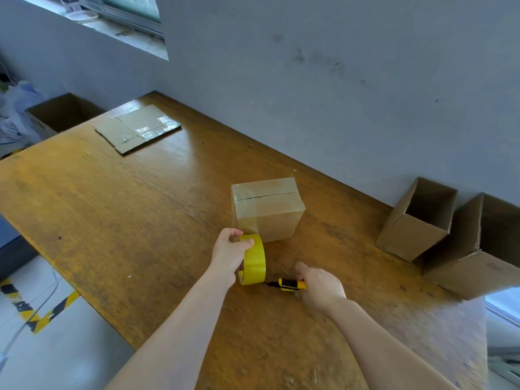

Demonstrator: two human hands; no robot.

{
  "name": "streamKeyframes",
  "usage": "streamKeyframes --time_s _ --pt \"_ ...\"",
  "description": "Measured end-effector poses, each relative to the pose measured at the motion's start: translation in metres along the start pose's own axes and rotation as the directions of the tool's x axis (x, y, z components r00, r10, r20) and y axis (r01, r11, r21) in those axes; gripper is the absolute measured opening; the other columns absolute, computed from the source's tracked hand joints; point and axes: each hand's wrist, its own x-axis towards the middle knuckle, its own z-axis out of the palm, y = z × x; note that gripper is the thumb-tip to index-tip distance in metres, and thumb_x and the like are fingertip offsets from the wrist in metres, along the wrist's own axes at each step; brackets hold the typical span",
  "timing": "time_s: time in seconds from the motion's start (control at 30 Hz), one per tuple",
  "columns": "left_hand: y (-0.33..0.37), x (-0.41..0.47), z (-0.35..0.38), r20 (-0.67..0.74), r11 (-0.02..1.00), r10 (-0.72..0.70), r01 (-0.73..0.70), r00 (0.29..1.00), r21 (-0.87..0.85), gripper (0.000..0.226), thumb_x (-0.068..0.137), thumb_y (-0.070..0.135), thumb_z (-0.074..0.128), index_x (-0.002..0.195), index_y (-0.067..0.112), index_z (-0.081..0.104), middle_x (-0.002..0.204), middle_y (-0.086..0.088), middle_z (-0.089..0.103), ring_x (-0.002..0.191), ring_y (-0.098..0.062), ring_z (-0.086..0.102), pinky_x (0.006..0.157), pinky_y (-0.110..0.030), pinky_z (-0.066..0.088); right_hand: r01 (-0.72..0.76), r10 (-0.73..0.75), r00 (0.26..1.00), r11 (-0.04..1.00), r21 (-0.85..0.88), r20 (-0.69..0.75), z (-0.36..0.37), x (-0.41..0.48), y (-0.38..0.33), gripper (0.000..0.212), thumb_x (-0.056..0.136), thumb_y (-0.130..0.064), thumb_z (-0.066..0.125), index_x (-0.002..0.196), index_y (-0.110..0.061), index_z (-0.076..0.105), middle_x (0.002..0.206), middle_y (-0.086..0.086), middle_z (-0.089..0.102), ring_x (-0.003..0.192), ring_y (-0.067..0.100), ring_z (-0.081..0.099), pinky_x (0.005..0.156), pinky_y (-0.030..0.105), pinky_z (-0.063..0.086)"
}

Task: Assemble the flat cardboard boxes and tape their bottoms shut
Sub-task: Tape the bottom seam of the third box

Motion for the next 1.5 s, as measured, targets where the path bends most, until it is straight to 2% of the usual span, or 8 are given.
streamKeyframes --time_s 0.13,0.27,0.47,0.6,0.7,0.97,1.27,1.5 --pt "0.004 0.004 -0.003 -0.035 1.000 0.014 -0.014 0.999 -0.020 0.016 0.090 0.016 0.068 0.093 0.027 0.056 0.124 -0.009 0.057 0.110 -0.032 0.056 0.095 -0.049 0.049 0.173 -0.181 0.955 0.983 -0.056 -0.237 -0.002 -0.001 0.003 0.029 0.090 -0.014 0.058 0.116 -0.026 0.052 0.103 -0.008 0.051 0.098 0.017 0.054 0.079 0.027 0.036" --pt "0.007 0.010 -0.009 -0.039 0.999 0.012 -0.013 0.999 -0.037 0.014 0.092 0.015 0.065 0.099 0.024 0.057 0.114 -0.010 0.059 0.093 -0.027 0.059 0.071 -0.035 0.048 0.174 -0.167 0.908 0.985 -0.017 -0.385 0.001 0.000 0.011 0.029 0.085 -0.018 0.065 0.113 -0.026 0.064 0.087 -0.010 0.042 0.071 0.013 0.045 0.065 0.025 0.033" --pt "0.007 0.010 -0.011 -0.047 0.999 0.004 -0.006 0.999 -0.042 0.012 0.090 0.018 0.063 0.093 0.026 0.056 0.104 -0.014 0.064 0.096 -0.036 0.063 0.080 -0.048 0.054 0.277 -0.290 0.814 0.955 -0.101 -0.503 -0.037 0.014 -0.030 0.022 0.093 -0.021 0.058 0.116 -0.020 0.060 0.083 -0.002 0.058 0.069 0.021 0.055 0.054 0.030 0.036" --pt "0.007 0.008 -0.011 -0.055 0.999 -0.005 0.003 0.998 -0.038 0.013 0.088 0.019 0.065 0.093 0.027 0.056 0.105 -0.012 0.065 0.100 -0.035 0.062 0.090 -0.055 0.053 0.193 -0.320 0.821 0.935 -0.296 -0.473 -0.062 0.026 -0.070 0.018 0.087 -0.023 0.069 0.103 -0.022 0.061 0.076 0.001 0.059 0.064 0.021 0.057 0.049 0.029 0.026" --pt "0.006 0.009 -0.013 -0.050 0.999 -0.012 0.010 0.999 -0.039 0.015 0.087 0.019 0.067 0.093 0.028 0.056 0.104 -0.011 0.064 0.099 -0.034 0.062 0.090 -0.053 0.053 0.162 -0.327 0.861 0.902 -0.400 -0.390 -0.074 0.029 -0.082 0.015 0.099 -0.022 0.050 0.115 -0.022 0.053 0.093 0.004 0.062 0.080 0.022 0.059 0.056 0.031 0.031" --pt "0.005 0.012 -0.015 -0.026 0.999 0.000 -0.002 1.000 -0.042 0.018 0.087 0.020 0.068 0.098 0.028 0.055 0.105 -0.009 0.063 0.096 -0.030 0.063 0.088 -0.050 0.055 0.139 -0.282 0.917 0.889 -0.437 -0.282 -0.087 0.027 -0.086 0.023 0.100 -0.015 0.046 0.122 -0.021 0.051 0.101 0.005 0.060 0.087 0.022 0.057 0.064 0.030 0.041" --pt "0.008 0.014 -0.017 -0.030 0.999 0.033 -0.031 0.999 0.042 0.020 0.084 0.021 0.070 0.094 0.027 0.054 0.101 -0.007 0.063 0.096 -0.027 0.061 0.085 -0.047 0.054 0.039 -0.160 0.970 0.842 -0.538 -0.181 -0.092 0.033 -0.102 0.016 0.096 -0.010 0.050 0.106 -0.016 0.061 0.094 0.004 0.061 0.082 0.024 0.054 0.069 0.034 0.041" --pt "0.001 0.008 -0.022 0.008 0.996 0.047 -0.047 0.999 0.078 0.016 0.083 0.018 0.068 0.093 0.025 0.057 0.101 -0.010 0.063 0.099 -0.038 0.063 0.075 -0.044 0.054 -0.030 0.026 0.999 0.986 -0.164 -0.030 -0.032 0.029 -0.062 0.031 0.099 -0.018 0.048 0.129 -0.015 0.045 0.085 0.002 0.059 0.074 0.024 0.059 0.054 0.033 0.041"
